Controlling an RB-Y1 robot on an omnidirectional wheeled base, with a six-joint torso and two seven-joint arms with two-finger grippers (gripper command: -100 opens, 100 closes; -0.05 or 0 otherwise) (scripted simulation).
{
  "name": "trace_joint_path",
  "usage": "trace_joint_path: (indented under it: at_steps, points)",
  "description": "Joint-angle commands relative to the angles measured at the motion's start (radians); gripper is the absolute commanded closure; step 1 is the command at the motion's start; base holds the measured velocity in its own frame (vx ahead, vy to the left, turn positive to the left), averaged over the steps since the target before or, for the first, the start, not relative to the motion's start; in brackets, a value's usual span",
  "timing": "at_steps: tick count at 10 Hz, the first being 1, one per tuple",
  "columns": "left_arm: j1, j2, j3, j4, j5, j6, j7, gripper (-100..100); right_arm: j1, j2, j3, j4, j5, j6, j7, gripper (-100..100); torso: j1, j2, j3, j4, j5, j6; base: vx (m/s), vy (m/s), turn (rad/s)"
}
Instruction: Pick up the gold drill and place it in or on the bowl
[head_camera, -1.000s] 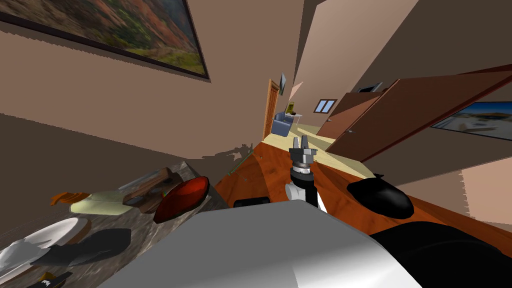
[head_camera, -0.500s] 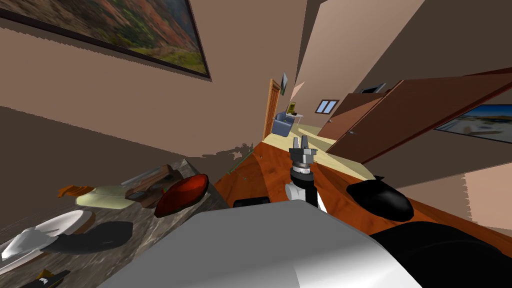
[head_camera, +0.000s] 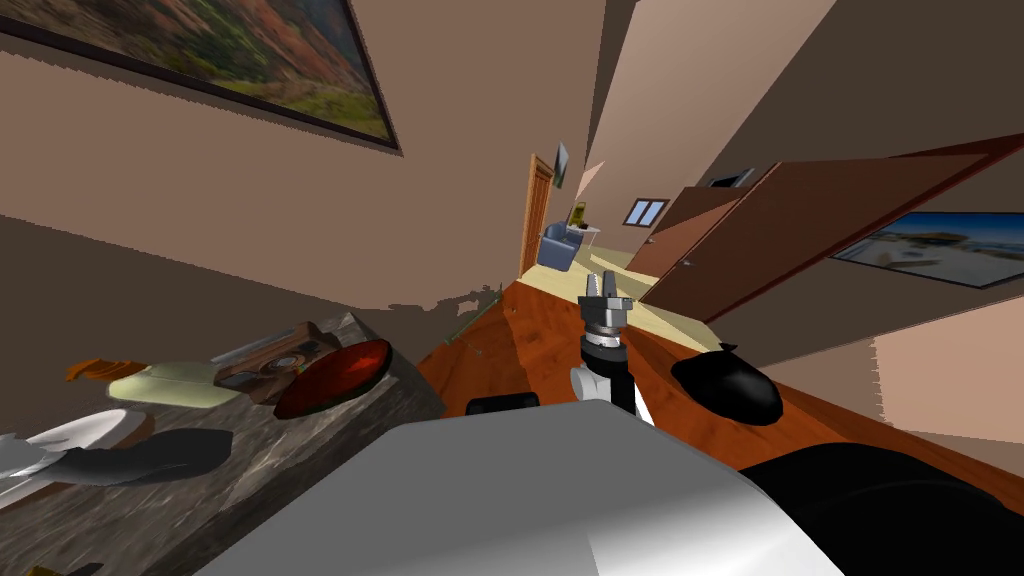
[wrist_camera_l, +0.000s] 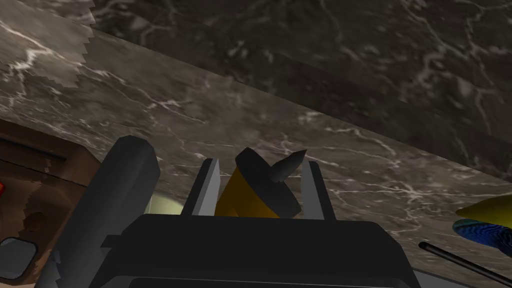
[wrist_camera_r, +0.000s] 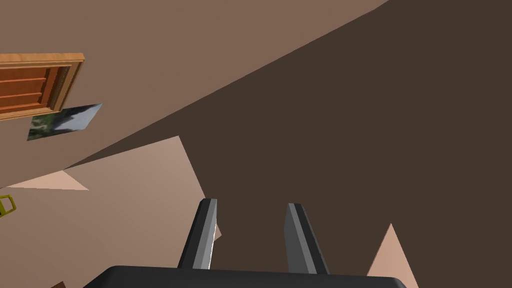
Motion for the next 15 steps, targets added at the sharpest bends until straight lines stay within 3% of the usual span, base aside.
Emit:
trace_joint_path:
  at_steps: [1, 5, 8, 14, 15]
  points:
    - [0.006, -0.007, 0.028, 0.005, 0.019, 0.039, 0.02, 100, 0.0, 0.0, 0.0, 0.0, 0.0, 0.0, 0.0, 0, 0.0, 0.0, 0.0, 0.0, 0.0, 0.0, -0.158, -0.23, -0.078]
    - [0.005, -0.026, 0.123, 0.045, 0.085, 0.149, 0.071, 100, 0.0, 0.0, 0.0, 0.0, 0.0, 0.0, 0.0, 0, 0.003, 0.0, 0.001, 0.002, 0.0, 0.0, -0.132, -0.222, -0.122]
    - [-0.009, -0.033, 0.175, 0.075, 0.13, 0.228, 0.098, 100, 0.0, 0.0, 0.0, 0.0, 0.0, 0.0, 0.0, 0, 0.014, -0.007, -0.002, 0.001, 0.002, 0.001, -0.018, -0.082, -0.193]
    - [-0.009, -0.033, 0.175, 0.075, 0.13, 0.231, 0.098, 100, 0.0, -0.001, -0.001, 0.0, 0.0, 0.0, 0.0, 0, 0.021, -0.006, -0.002, 0.001, 0.005, 0.0, 0.002, -0.007, -0.006]
    - [-0.02, -0.036, 0.201, 0.092, 0.155, 0.27, 0.112, 100, 0.0, -0.001, -0.001, 0.0, 0.0, 0.0, 0.0, 0, 0.021, -0.007, -0.003, 0.001, 0.005, 0.0, -0.003, -0.075, -0.144]
